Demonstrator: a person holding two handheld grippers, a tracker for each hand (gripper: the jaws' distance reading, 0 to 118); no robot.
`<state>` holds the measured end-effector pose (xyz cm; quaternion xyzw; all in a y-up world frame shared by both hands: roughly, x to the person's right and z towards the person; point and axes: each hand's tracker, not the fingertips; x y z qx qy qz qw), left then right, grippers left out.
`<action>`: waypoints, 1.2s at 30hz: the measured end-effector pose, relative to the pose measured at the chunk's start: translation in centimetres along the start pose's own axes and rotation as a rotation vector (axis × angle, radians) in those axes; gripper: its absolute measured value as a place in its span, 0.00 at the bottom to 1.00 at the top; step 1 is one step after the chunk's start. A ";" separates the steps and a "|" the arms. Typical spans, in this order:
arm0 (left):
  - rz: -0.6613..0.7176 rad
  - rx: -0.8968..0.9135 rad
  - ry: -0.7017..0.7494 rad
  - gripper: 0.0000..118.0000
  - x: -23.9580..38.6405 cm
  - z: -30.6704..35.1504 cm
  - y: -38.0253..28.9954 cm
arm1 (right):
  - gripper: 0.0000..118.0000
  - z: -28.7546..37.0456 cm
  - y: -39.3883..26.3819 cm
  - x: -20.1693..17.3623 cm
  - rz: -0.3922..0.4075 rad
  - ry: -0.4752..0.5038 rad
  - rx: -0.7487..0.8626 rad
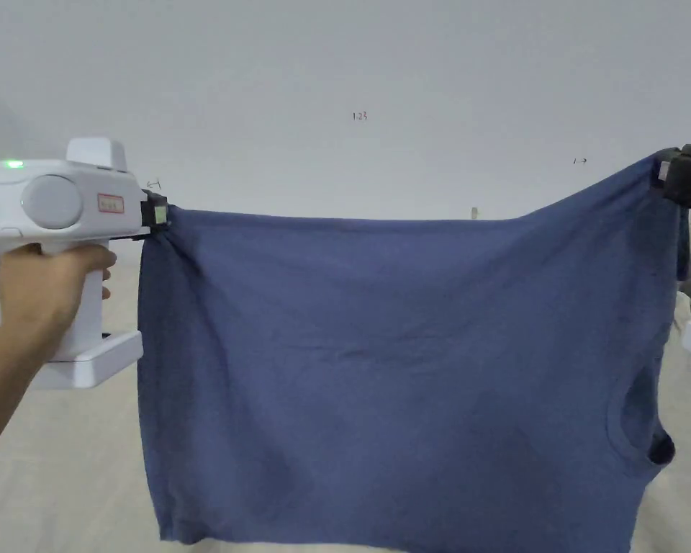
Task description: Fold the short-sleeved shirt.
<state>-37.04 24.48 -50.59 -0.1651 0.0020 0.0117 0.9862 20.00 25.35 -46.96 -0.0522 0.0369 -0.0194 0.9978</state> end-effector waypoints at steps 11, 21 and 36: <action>0.005 0.112 0.018 0.01 -0.4 -0.3 6.2 | 0.00 -3.1 7.1 -0.7 0.031 -0.012 0.117; 0.018 -0.034 0.014 0.01 -0.3 -7.9 -2.3 | 0.01 -8.0 -3.4 1.2 0.023 -0.009 -0.038; 0.075 -0.278 -0.057 0.01 -0.9 -4.2 -25.1 | 0.01 2.3 -24.9 0.5 -0.073 0.041 -0.320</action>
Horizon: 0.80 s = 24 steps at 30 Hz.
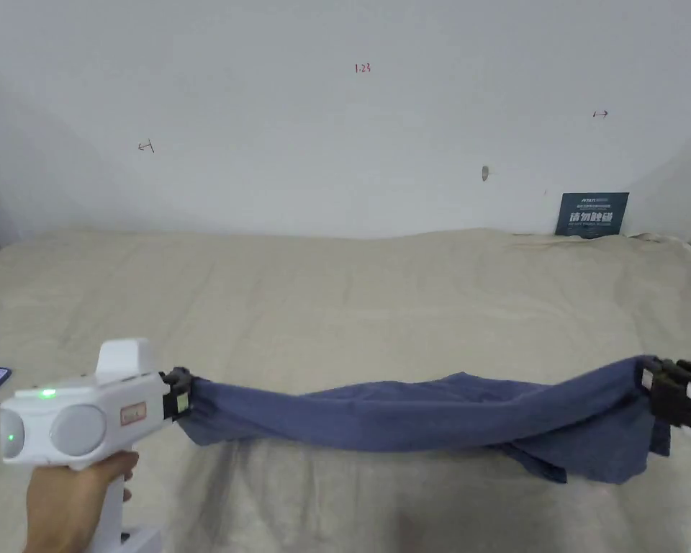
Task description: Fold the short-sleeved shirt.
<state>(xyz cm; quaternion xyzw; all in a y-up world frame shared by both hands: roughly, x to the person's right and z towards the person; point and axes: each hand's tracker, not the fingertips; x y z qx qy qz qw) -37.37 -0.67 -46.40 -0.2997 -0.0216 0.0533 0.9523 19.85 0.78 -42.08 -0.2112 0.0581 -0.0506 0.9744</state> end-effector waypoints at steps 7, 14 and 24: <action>-0.026 -0.141 0.018 0.01 -1.4 3.1 -10.3 | 0.01 6.8 -9.0 -1.5 0.002 -0.004 -0.087; -0.021 -0.222 0.045 0.01 -2.5 6.2 -17.0 | 0.01 12.3 -14.0 -2.0 -0.007 -0.016 -0.159; -0.080 -0.266 0.086 0.01 -2.9 9.0 -21.2 | 0.00 17.0 -19.3 -1.2 -0.052 -0.021 -0.252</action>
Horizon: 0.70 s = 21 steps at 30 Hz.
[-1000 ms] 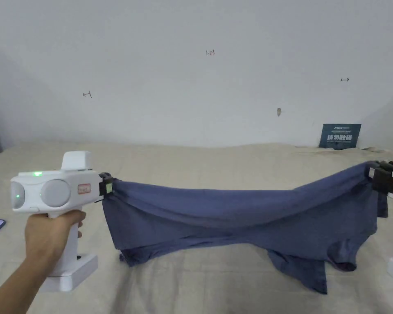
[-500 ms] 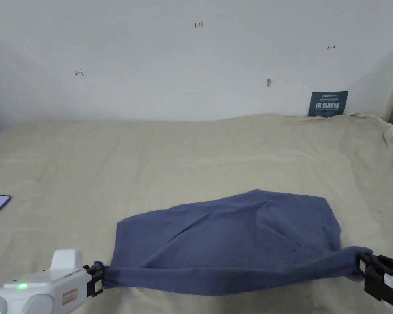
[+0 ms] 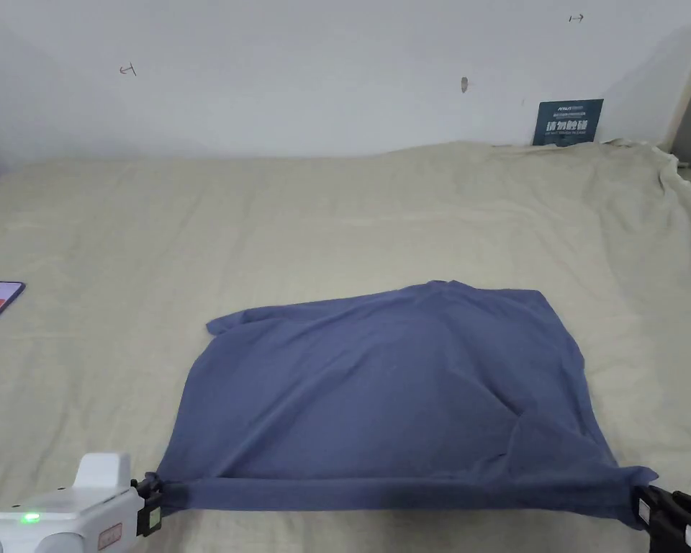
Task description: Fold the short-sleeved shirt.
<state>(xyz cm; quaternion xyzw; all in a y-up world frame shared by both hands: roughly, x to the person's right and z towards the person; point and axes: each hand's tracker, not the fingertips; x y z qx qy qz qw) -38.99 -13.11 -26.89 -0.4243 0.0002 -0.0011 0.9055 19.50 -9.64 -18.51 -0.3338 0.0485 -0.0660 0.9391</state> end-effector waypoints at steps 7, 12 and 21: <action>-0.048 -0.066 0.031 0.01 1.0 -1.8 -2.0 | 0.01 -4.5 -2.8 1.0 -0.017 -0.074 -0.162; 0.005 -0.136 0.045 0.02 1.2 -3.3 -2.9 | 0.01 -7.5 -4.6 1.2 -0.039 -0.134 -0.277; 0.123 -0.130 0.045 0.66 1.5 -1.4 -1.6 | 0.54 -5.6 -2.8 0.3 -0.038 -0.152 -0.252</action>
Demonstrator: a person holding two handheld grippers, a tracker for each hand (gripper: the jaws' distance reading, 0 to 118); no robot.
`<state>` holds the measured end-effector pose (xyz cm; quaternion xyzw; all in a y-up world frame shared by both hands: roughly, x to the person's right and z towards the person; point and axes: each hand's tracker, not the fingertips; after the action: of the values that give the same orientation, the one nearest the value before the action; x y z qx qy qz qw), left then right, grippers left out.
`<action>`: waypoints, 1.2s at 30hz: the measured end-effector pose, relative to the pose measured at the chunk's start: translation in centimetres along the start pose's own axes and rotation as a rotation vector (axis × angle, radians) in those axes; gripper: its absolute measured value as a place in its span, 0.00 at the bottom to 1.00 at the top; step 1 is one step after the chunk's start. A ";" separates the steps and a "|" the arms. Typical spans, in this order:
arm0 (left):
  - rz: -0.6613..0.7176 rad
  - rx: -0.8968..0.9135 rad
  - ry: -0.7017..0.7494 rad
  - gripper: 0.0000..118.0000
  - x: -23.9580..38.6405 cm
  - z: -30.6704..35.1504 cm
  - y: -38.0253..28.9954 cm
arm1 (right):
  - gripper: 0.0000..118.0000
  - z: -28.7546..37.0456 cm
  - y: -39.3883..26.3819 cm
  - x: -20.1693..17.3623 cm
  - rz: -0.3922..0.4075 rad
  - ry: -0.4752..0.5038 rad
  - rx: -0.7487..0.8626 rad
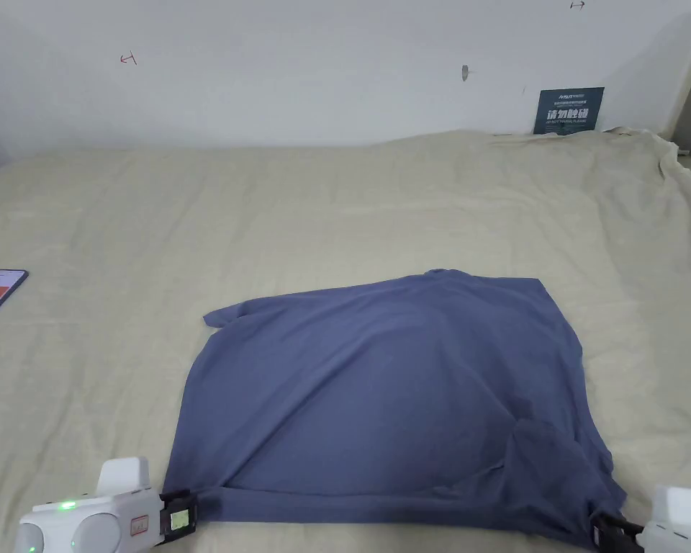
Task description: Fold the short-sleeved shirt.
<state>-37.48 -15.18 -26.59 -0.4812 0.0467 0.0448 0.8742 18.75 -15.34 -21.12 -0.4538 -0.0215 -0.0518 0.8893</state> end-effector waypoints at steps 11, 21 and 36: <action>-0.016 0.389 -0.049 0.92 3.2 9.2 5.6 | 0.89 10.1 7.9 -3.5 0.053 0.041 0.397; -0.141 0.662 -0.006 0.57 7.0 12.2 5.7 | 0.40 12.2 8.8 -7.4 0.127 -0.037 0.594; -0.078 0.464 -0.092 0.00 5.6 10.7 5.7 | 0.00 12.9 8.2 -7.3 0.101 -0.035 0.678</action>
<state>-32.19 -2.92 -26.33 -0.2663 -0.0028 0.0208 0.9637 12.55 0.40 -20.76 -0.1338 -0.0300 0.0101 0.9905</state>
